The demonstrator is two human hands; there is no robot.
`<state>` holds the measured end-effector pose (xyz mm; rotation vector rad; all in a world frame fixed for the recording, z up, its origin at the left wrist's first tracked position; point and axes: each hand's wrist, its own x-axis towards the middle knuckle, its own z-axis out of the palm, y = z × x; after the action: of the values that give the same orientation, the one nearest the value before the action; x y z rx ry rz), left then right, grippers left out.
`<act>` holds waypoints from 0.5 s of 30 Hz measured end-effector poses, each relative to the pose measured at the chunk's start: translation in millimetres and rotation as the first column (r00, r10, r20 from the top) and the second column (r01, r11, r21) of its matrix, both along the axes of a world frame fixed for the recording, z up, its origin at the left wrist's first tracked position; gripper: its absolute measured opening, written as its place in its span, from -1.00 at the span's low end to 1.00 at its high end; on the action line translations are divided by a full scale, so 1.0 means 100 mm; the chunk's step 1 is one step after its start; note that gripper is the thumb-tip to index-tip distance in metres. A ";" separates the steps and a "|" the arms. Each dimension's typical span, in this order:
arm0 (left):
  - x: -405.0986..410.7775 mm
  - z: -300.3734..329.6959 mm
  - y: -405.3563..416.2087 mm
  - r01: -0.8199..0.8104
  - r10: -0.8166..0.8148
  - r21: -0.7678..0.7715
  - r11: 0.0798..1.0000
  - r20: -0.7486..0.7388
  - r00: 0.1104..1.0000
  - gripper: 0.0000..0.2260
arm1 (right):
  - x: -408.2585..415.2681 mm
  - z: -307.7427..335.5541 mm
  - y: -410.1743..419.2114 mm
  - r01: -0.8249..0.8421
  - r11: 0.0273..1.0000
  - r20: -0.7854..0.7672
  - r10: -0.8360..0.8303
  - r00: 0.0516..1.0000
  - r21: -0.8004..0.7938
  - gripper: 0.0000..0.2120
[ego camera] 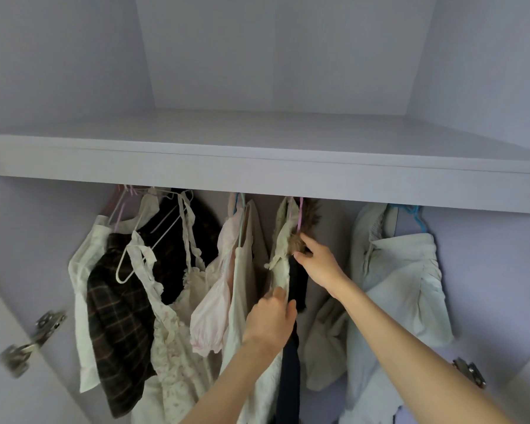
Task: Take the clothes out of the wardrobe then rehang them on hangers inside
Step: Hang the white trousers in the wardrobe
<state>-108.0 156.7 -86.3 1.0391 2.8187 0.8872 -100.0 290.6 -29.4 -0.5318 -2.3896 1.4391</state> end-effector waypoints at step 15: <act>0.72 -0.56 -1.66 -0.324 0.264 -0.121 0.938 -0.353 0.897 -0.56 | 0.66 -0.83 -1.00 -0.190 0.486 0.078 0.242 0.967 0.853 -0.51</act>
<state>-35.8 -9.1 -141.9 0.8162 3.3305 0.4907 -33.7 191.0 -112.3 0.0910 -2.7759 0.1317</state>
